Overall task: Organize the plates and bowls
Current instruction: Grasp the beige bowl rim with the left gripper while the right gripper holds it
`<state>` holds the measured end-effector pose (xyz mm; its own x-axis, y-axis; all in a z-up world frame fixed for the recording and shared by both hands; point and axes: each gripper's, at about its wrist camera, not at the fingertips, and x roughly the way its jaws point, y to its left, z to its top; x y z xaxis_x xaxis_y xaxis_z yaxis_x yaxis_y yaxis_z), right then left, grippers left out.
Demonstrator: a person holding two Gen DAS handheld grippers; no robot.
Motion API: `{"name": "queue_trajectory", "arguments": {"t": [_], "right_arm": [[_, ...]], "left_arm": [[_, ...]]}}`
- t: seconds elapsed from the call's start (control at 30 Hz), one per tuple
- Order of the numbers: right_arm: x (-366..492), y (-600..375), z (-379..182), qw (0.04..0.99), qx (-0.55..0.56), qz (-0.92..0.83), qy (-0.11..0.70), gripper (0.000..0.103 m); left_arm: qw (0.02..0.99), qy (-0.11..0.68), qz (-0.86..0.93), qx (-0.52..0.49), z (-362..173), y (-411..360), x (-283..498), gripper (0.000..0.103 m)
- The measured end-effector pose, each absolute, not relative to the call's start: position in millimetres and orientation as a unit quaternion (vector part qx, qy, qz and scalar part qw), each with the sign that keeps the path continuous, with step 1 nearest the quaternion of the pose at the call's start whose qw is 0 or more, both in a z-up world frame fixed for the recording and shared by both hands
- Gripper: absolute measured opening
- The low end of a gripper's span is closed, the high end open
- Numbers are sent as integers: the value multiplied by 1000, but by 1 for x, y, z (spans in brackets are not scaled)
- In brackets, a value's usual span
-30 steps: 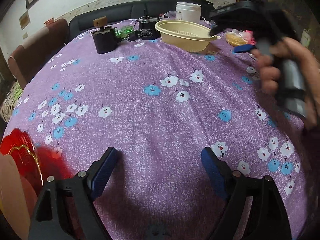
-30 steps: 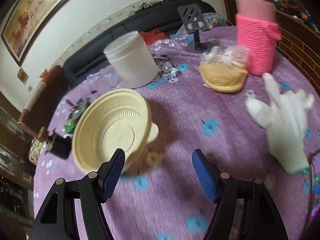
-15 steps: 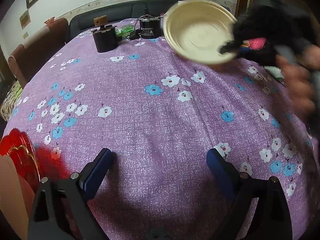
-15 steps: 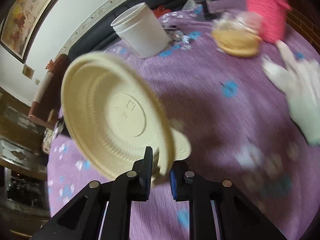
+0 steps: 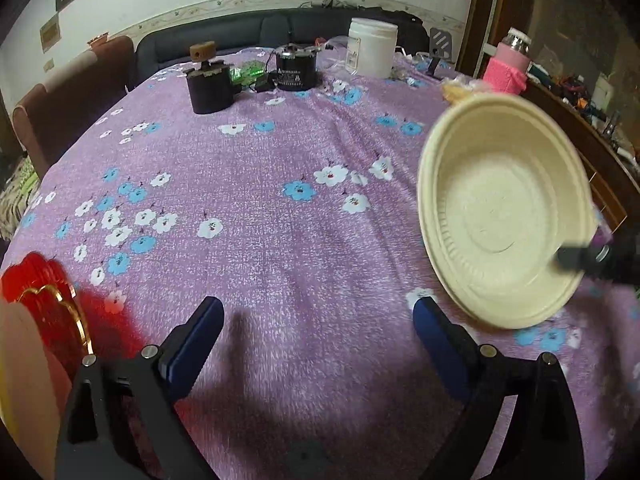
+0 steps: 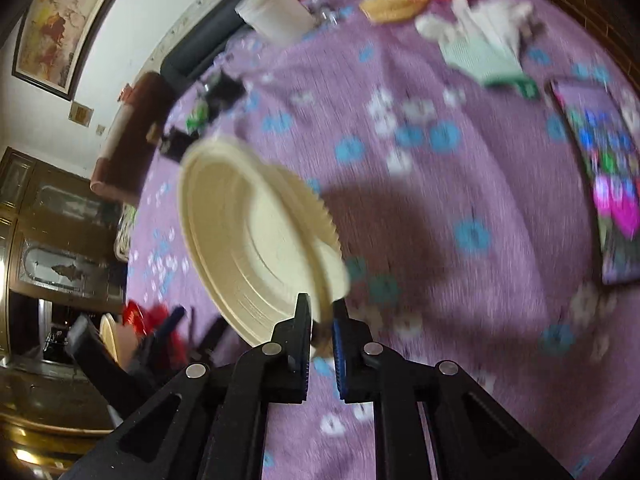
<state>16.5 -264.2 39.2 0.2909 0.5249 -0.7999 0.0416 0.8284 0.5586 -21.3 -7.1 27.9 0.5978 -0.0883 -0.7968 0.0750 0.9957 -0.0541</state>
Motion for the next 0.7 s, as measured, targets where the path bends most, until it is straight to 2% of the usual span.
{"name": "queue_trajectory", "arguments": {"t": [0.27, 0.33, 0.4, 0.47, 0.7], "right_arm": [[-1, -258, 23, 806, 233, 139, 526, 17], [-3, -255, 24, 825, 220, 127, 505, 20], [-4, -253, 22, 840, 218, 117, 483, 37], [-6, -255, 23, 850, 226, 119, 462, 49], [-10, -265, 29, 877, 227, 107, 409, 52]], "left_arm": [[912, 409, -26, 14, 72, -18, -45, 95], [910, 412, -27, 29, 76, -28, -41, 95], [903, 426, -35, 31, 74, -35, -34, 95], [895, 444, -46, 17, 70, -40, -24, 95], [869, 489, -54, -41, 58, -42, 8, 95]]}}
